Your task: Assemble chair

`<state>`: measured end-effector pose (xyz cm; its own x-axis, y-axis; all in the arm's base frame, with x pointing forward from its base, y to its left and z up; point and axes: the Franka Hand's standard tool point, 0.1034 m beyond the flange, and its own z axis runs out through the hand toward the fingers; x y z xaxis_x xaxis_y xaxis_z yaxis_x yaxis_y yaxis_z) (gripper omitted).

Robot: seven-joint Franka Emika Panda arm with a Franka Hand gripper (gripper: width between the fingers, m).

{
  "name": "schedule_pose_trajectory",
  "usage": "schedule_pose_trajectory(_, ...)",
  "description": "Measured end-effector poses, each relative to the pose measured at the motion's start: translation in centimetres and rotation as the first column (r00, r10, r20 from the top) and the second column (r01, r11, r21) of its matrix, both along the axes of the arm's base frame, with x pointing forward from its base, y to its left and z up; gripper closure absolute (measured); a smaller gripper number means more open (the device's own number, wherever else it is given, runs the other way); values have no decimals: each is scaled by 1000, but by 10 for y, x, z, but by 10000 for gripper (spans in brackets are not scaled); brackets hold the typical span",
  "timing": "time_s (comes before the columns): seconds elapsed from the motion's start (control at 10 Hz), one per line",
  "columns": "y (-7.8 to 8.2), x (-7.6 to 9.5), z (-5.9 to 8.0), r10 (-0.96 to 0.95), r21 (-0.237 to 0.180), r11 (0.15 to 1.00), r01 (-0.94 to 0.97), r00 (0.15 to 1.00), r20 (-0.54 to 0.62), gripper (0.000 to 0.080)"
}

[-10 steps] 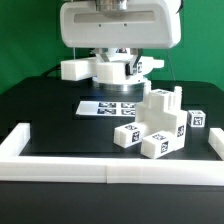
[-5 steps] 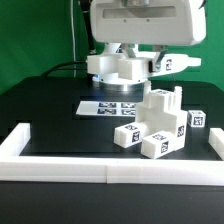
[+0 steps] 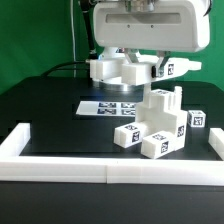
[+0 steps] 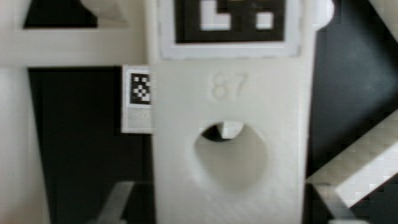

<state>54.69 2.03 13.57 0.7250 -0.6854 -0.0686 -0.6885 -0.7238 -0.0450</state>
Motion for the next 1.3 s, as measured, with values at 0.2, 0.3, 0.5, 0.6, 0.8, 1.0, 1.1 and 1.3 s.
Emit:
schedule_pose_trajectory(0.2, 11, 0, 0, -12, 0, 1000, 12, 1000, -1, 511)
schedule_pose_trajectory(0.3, 10, 0, 0, -43, 0, 999, 43, 999, -5, 511)
schedule_pose_trajectory(0.5, 13, -1, -1, -67, -1, 998, 67, 998, -9, 511)
schedule_pose_trajectory(0.6, 20, -2, -2, -60, -1, 998, 59, 998, -10, 511)
schedule_pose_trajectory(0.8, 29, -3, -5, -47, -4, 999, 47, 999, -12, 511)
schedule_pose_trajectory(1.0, 31, -3, -11, -36, -10, 999, 36, 999, -12, 511)
schedule_pose_trajectory(1.1, 29, -4, -13, -32, -12, 999, 32, 999, -16, 511)
schedule_pose_trajectory(1.3, 27, -3, -15, -29, -13, 999, 29, 999, -15, 511)
